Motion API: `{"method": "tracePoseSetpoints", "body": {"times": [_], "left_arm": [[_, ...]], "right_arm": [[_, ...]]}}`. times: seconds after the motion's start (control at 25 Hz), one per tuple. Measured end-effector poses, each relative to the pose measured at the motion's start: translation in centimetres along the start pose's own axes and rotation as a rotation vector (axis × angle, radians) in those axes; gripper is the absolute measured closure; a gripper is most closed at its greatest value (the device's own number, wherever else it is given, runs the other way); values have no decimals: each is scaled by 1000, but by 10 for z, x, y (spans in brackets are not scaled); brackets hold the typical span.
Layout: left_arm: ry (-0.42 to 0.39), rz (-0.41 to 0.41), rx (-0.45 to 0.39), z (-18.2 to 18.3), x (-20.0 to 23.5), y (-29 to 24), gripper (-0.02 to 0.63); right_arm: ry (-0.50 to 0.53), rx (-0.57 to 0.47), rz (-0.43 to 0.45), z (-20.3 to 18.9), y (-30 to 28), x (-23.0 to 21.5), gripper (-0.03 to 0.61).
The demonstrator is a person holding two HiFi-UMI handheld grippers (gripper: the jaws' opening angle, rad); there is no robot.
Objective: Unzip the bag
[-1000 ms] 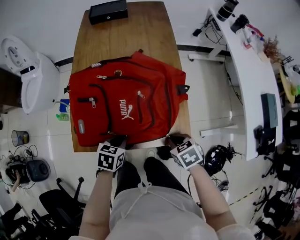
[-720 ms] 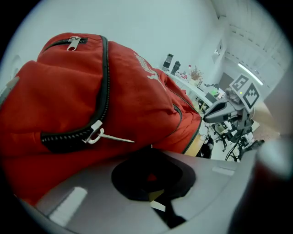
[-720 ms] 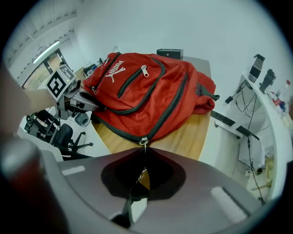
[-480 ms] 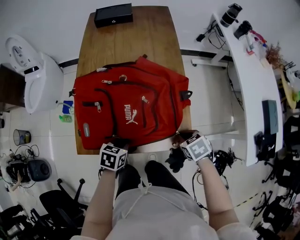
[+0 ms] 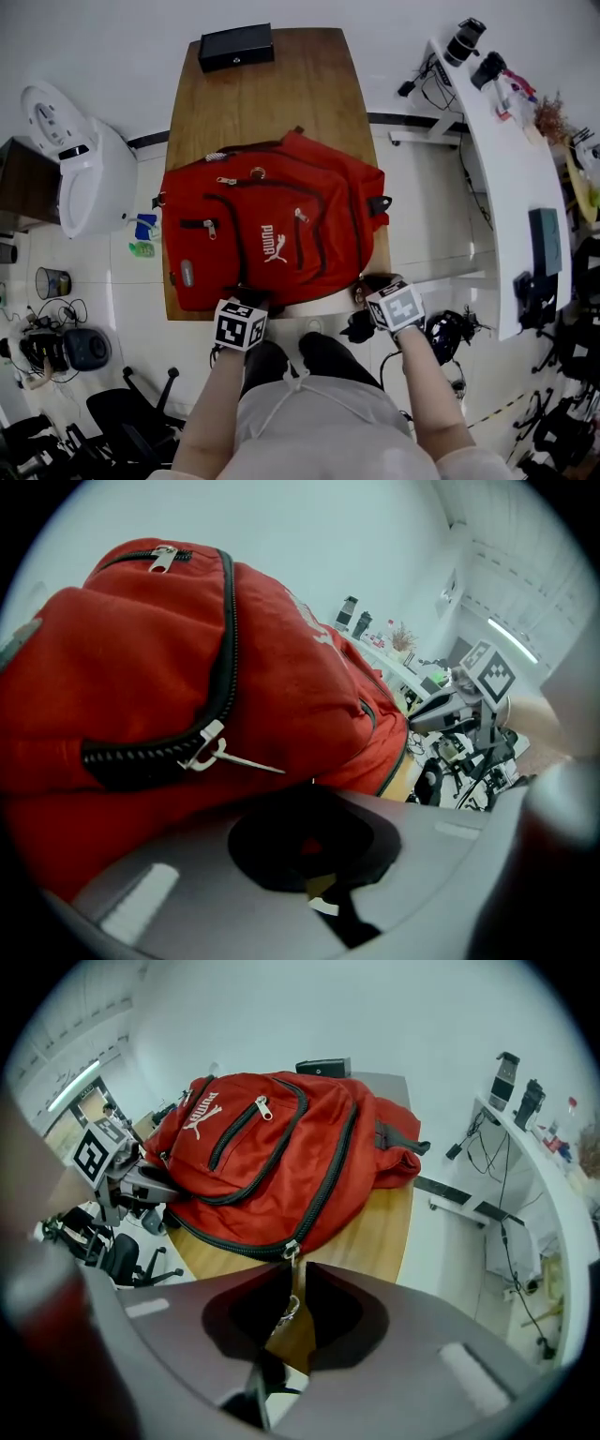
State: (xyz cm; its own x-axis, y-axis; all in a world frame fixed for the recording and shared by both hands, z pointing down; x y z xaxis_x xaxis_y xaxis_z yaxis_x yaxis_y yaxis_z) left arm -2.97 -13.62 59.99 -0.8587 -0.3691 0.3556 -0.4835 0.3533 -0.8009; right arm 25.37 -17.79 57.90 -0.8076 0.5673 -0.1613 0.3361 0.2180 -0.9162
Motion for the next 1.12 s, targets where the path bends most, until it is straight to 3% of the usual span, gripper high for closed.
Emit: {"method": "tracePoseSetpoints", "body": {"times": [0.16,0.24,0.32,0.36,0.4,0.6,0.84,0.96,1.12], "left_arm": [[10,12,-13,1,-6,7,607],[28,24,-52,3,-12,17,606],[37,38,-103,7,-18,30,607],[36,42,-137,10,-21,37,607],[31,43,-180,14,-24,46,607],[-48,9,-444,35,-53,105,607],[-112,-104,-726,17,-67,190,607],[-152,-130,-751,-19,-71,221,607],[-271,-91,-733,-78,-79,261,607]], "right_arm": [[-12,-115,-42,6,11,3,451],[-37,-219,-44,15,29,3,455],[-46,-342,-40,27,51,6,502],[-43,-409,-31,34,62,10,560],[-35,-475,-15,39,72,15,572],[27,-720,37,38,118,53,572],[34,-809,82,3,150,117,572],[18,-823,58,-25,163,156,572],[73,-843,62,-64,174,222,572]]}}
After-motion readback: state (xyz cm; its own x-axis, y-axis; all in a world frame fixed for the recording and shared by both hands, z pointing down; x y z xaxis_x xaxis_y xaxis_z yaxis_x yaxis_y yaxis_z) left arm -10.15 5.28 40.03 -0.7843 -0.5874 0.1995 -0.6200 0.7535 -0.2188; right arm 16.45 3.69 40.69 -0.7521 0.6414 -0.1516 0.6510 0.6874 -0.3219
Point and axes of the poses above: the fingertips, and each gripper's own axes: y backward along the fingers, x to its left, z out of its top, the point moved 7 cm from there along y, backward along the fingers
